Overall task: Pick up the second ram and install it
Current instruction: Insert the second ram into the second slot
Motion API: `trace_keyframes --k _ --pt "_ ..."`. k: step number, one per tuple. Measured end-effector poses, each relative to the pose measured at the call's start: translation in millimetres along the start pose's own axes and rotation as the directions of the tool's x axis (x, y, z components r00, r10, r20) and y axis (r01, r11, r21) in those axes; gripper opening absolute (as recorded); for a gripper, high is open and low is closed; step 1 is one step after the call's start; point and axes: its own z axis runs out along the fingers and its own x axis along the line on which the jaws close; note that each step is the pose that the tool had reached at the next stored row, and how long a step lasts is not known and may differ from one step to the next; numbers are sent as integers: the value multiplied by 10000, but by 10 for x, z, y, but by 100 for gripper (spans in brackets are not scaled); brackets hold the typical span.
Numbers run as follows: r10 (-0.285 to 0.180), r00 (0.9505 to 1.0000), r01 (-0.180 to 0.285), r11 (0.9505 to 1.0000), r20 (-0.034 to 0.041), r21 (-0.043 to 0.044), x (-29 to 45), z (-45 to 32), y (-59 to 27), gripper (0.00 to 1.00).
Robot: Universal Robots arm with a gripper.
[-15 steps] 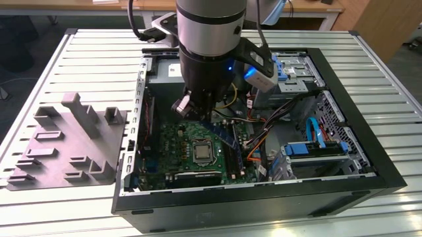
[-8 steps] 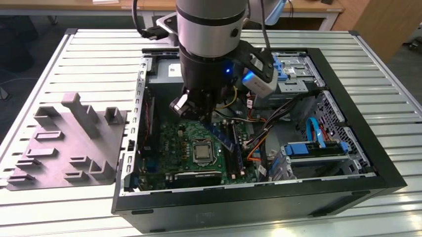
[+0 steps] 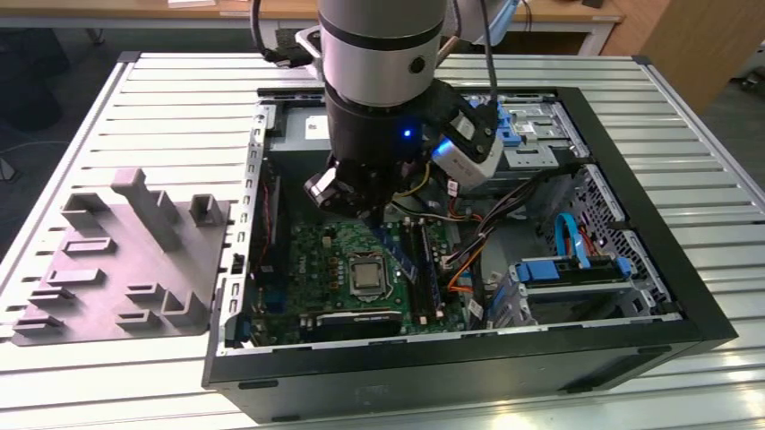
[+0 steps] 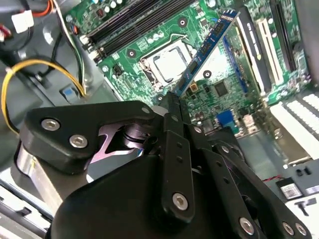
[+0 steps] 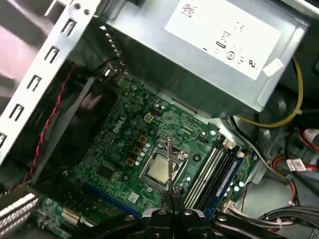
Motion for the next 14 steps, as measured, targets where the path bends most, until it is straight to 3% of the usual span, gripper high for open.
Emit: trace_keyframes --k 4,7,11,14 --pt "718 9974 -718 9974 28 17 0 10 0 12" --pt "1270 9919 -1270 9919 50 29 0 17 -1 12" --pt "1980 9802 -1980 9802 78 44 1 25 -1 12" --pt "2515 9678 -2516 9678 102 53 1 32 -1 12"
